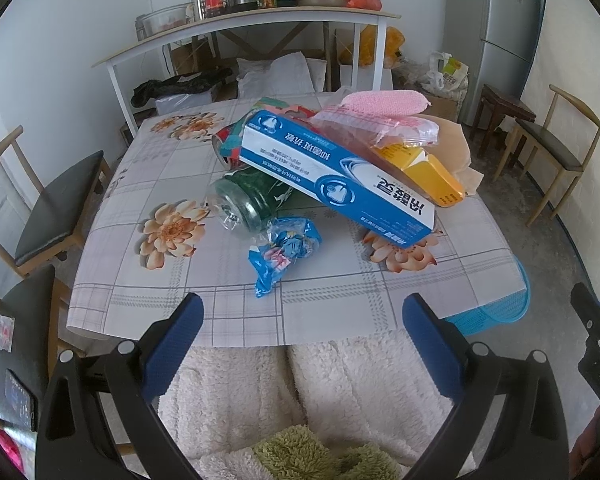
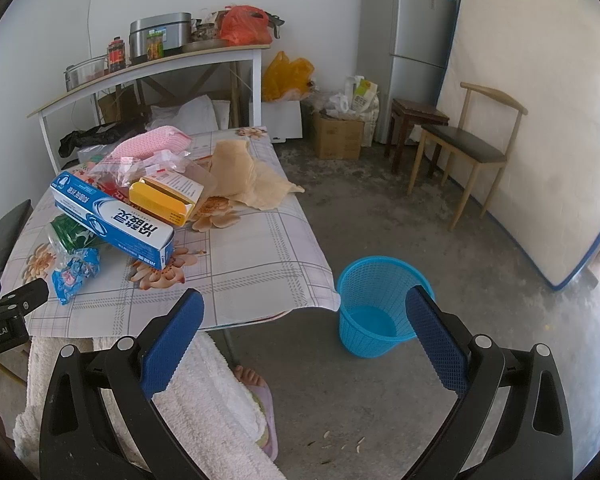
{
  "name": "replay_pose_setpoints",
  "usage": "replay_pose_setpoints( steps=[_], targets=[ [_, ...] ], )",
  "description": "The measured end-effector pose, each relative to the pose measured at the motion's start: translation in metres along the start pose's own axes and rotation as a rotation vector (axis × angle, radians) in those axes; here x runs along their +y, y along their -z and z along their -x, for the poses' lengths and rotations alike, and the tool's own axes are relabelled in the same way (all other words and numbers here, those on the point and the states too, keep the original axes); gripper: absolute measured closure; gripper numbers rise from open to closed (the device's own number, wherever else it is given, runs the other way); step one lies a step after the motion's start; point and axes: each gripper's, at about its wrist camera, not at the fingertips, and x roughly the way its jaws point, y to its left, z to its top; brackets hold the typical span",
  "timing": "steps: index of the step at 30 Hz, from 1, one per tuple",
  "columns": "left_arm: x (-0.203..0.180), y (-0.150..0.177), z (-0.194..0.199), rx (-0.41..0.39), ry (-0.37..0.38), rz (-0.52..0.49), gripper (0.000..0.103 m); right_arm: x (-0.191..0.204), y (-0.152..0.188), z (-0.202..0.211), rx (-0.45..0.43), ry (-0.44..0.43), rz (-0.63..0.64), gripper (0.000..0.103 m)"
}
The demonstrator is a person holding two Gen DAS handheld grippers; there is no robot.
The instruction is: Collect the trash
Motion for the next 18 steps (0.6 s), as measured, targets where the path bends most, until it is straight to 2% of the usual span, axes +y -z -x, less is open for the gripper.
replay_pose_setpoints(
  steps=[18],
  targets=[
    [0.001,0.000,-0.001,0.007,0.000,-0.001,0.006,0.008,-0.001,0.001,0.004,-0.001,-0.001,0.007]
  ],
)
